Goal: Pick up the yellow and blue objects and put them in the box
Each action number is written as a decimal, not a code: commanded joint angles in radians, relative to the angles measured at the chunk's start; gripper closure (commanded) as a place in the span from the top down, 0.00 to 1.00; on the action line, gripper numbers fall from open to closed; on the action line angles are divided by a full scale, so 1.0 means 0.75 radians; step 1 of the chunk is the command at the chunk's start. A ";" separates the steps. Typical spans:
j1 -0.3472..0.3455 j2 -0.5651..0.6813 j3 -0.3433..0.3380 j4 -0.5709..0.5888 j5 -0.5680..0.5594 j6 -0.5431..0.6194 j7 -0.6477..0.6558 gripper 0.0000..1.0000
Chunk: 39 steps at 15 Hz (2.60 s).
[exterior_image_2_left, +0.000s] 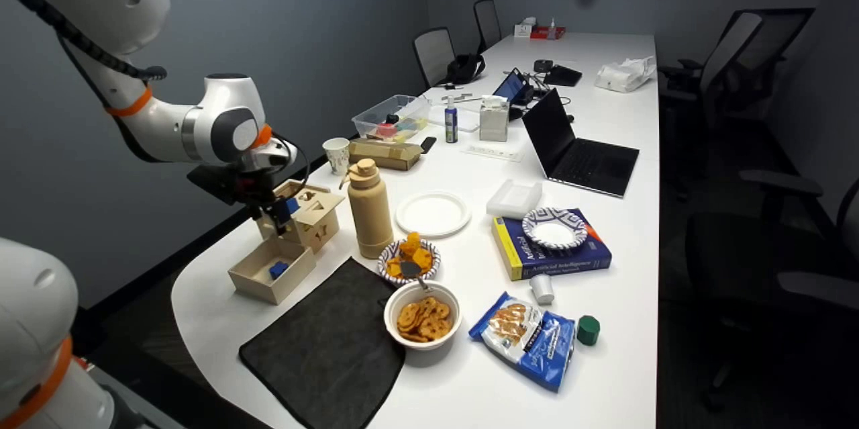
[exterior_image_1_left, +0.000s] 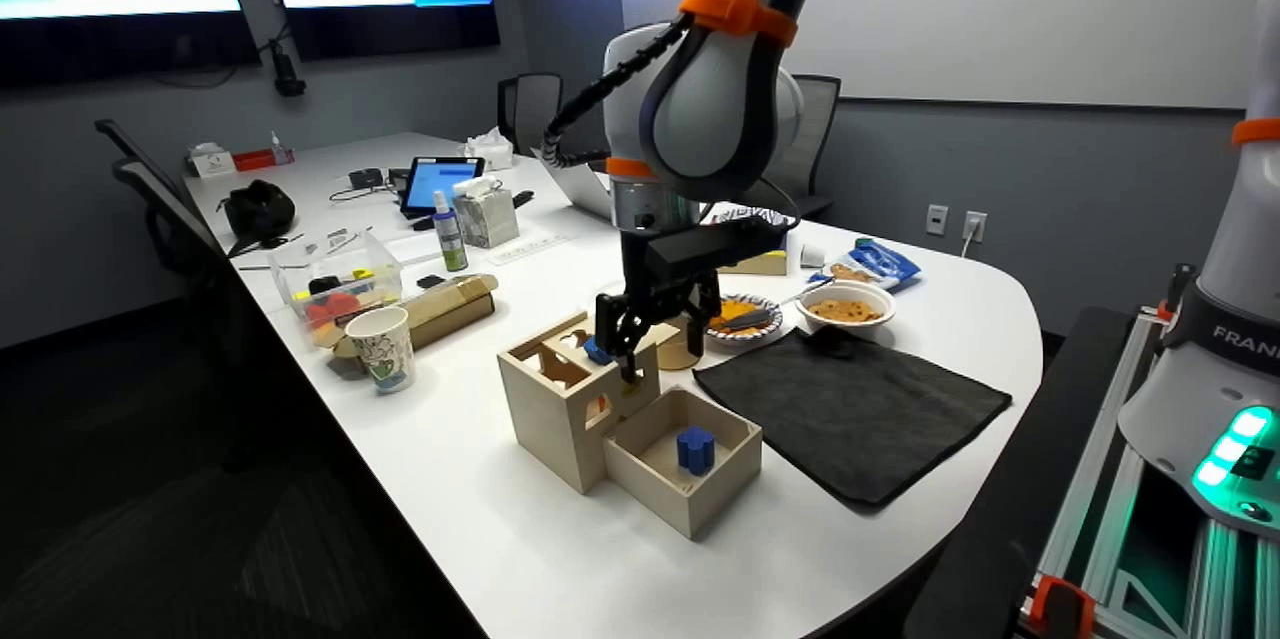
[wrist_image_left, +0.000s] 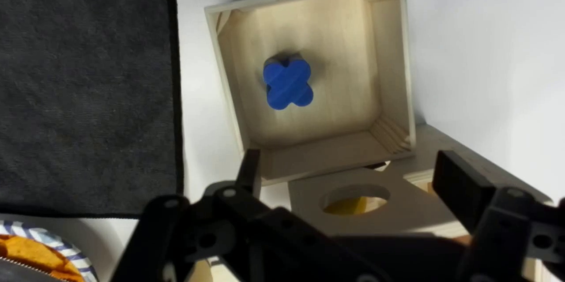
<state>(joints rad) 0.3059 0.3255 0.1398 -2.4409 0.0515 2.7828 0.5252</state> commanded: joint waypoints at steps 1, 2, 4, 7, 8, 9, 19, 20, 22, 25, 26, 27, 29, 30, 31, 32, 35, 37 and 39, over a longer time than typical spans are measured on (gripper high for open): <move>-0.075 0.077 0.077 -0.029 0.151 0.120 -0.162 1.00; -0.092 0.100 0.094 -0.025 0.181 0.134 -0.194 1.00; -0.106 0.145 0.104 -0.019 0.217 0.155 -0.220 1.00; -0.083 0.200 0.074 -0.014 0.226 0.181 -0.193 1.00; -0.078 0.216 0.069 -0.011 0.229 0.183 -0.185 1.00; -0.083 0.232 0.074 -0.007 0.236 0.189 -0.189 1.00; -0.094 0.354 0.099 0.062 0.276 0.238 -0.202 1.00; -0.091 0.367 0.095 0.073 0.274 0.240 -0.201 1.00; -0.085 0.386 0.091 0.091 0.272 0.239 -0.198 1.00; -0.071 0.407 0.077 0.115 0.268 0.237 -0.187 0.92; -0.065 0.409 0.071 0.116 0.267 0.235 -0.182 0.75; -0.064 0.413 0.069 0.120 0.266 0.235 -0.182 0.66; -0.060 0.422 0.063 0.126 0.265 0.232 -0.179 0.49; -0.055 0.425 0.057 0.128 0.263 0.232 -0.176 0.42; -0.052 0.422 0.054 0.129 0.262 0.231 -0.173 0.34; -0.051 0.423 0.053 0.128 0.263 0.231 -0.172 0.27; -0.050 0.419 0.049 0.126 0.264 0.232 -0.170 0.16; -0.052 0.382 0.061 0.104 0.268 0.228 -0.172 0.16; -0.050 0.324 0.070 0.071 0.264 0.212 -0.176 0.16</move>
<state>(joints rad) 0.2511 0.6238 0.1894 -2.3573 0.2298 2.9439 0.3983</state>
